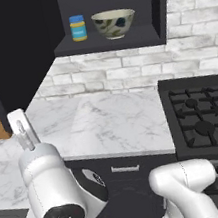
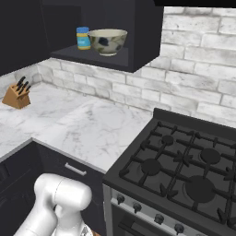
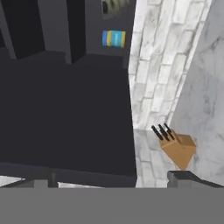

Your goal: Pick the mug and place it in the sink. Pick the bowl and place it in the open cabinet and then close the cabinet.

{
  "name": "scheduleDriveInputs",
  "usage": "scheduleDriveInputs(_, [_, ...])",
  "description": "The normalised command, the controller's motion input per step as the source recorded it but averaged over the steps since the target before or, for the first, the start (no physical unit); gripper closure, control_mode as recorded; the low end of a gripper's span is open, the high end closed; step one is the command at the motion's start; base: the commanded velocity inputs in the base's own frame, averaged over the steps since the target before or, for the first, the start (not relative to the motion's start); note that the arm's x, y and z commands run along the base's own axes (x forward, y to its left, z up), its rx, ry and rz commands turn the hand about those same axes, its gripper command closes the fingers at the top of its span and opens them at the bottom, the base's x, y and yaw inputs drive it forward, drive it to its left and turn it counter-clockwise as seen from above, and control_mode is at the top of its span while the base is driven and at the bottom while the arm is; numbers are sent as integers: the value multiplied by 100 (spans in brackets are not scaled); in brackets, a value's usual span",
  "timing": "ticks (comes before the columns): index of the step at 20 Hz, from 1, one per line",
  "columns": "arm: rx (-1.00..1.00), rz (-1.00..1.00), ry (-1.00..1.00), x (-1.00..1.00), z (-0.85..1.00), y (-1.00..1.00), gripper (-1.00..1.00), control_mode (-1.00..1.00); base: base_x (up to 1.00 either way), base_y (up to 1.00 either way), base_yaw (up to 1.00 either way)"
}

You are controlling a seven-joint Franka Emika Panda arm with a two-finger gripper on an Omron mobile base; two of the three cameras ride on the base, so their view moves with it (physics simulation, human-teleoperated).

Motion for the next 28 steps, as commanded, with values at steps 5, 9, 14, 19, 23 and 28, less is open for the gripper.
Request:
scheduleDriveInputs(5, [0,-1,0,19,-2,56,-100,-100,0,0,0])
scheduleDriveInputs(9, [0,-1,0,24,0,46,-100,-100,0,0,0])
scheduleDriveInputs(14, [0,-3,0,30,-2,38,-100,-100,0,0,0])
scheduleDriveInputs(19, [1,-4,0,23,-21,53,-100,-100,0,0,0])
scheduleDriveInputs(23, [2,-5,0,28,-22,45,-100,-100,0,0,0])
scheduleDriveInputs(28, [3,-9,0,40,-23,28,-100,-100,0,0,0])
